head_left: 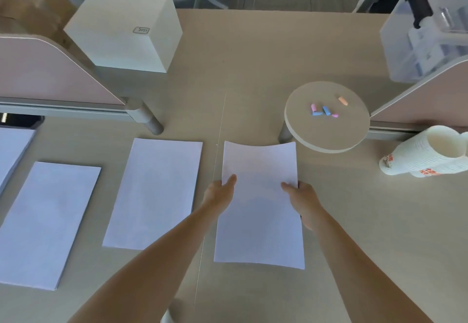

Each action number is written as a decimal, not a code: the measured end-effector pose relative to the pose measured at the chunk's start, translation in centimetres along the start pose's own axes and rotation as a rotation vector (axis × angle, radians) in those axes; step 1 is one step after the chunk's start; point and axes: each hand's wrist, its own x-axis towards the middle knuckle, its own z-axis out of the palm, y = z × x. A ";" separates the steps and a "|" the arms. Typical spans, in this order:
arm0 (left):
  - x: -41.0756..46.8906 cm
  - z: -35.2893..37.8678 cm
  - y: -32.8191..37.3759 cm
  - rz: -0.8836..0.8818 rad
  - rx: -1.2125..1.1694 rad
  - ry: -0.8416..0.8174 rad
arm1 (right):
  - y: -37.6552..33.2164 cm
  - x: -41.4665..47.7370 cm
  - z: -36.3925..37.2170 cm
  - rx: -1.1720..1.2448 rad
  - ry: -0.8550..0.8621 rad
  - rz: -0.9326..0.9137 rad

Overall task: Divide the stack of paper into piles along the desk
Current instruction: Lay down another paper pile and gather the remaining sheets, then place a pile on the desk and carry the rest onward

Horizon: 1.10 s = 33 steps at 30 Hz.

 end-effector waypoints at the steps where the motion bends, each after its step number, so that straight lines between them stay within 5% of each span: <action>1: 0.2 0.1 0.0 0.012 0.012 0.007 | 0.0 0.1 0.0 -0.014 0.004 -0.017; 12: -1.6 -0.6 1.4 0.083 0.452 0.031 | -1.3 -0.8 -2.2 -0.264 0.062 -0.078; 27: -3.3 -0.2 0.6 0.023 0.287 -0.035 | -0.9 -2.8 -3.0 -0.339 0.070 -0.064; 33: -5.7 -1.8 0.7 0.016 0.267 -0.002 | -2.4 -5.5 -2.8 -0.605 0.078 -0.148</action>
